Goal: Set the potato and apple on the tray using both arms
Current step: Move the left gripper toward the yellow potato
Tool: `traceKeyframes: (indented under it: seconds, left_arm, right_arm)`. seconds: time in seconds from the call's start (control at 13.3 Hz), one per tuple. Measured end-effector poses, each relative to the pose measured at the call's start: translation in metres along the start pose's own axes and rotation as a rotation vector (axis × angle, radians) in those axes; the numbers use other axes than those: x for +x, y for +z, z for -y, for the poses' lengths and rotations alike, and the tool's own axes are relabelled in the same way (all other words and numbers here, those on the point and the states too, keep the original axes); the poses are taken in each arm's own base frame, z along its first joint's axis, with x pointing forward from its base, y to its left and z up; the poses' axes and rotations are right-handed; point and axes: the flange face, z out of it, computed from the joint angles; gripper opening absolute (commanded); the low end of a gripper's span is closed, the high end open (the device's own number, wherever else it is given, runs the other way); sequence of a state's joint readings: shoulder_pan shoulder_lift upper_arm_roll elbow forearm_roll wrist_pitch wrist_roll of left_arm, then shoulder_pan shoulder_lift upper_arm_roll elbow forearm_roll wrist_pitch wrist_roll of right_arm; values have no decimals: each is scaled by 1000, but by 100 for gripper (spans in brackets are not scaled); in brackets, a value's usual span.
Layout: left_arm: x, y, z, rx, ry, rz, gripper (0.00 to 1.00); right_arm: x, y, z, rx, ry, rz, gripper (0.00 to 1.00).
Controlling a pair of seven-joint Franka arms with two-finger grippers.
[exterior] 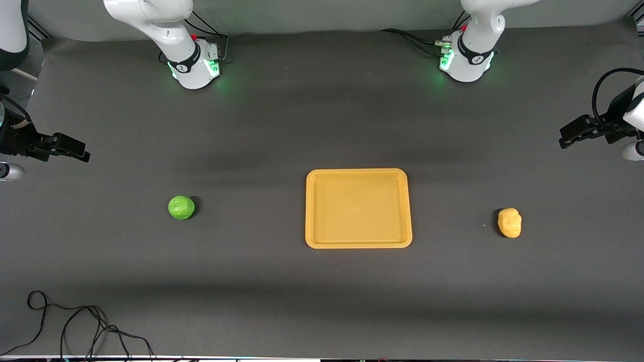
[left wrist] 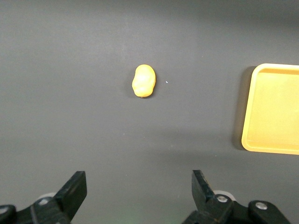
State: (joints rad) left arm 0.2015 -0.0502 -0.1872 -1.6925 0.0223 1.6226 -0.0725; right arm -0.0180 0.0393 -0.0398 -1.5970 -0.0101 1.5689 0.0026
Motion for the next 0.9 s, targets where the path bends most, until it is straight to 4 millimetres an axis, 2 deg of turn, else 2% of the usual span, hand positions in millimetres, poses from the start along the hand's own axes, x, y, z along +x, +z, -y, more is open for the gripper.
traceKeyframes:
  seconds: [0.3, 0.53, 0.67, 0.9]
  left_arm:
    - [0, 1, 0, 0, 0, 2, 100]
    - [9, 17, 2, 9, 2, 25, 100]
    - [24, 44, 3, 15, 9, 50, 100]
    - [57, 102, 5, 32, 24, 73, 100]
  right_arm:
    - [0, -1, 0, 0, 0, -3, 100]
    - [0, -1, 0, 0, 0, -3, 100]
    - [0, -1, 0, 0, 0, -3, 100]
    - [0, -1, 0, 0, 0, -3, 100]
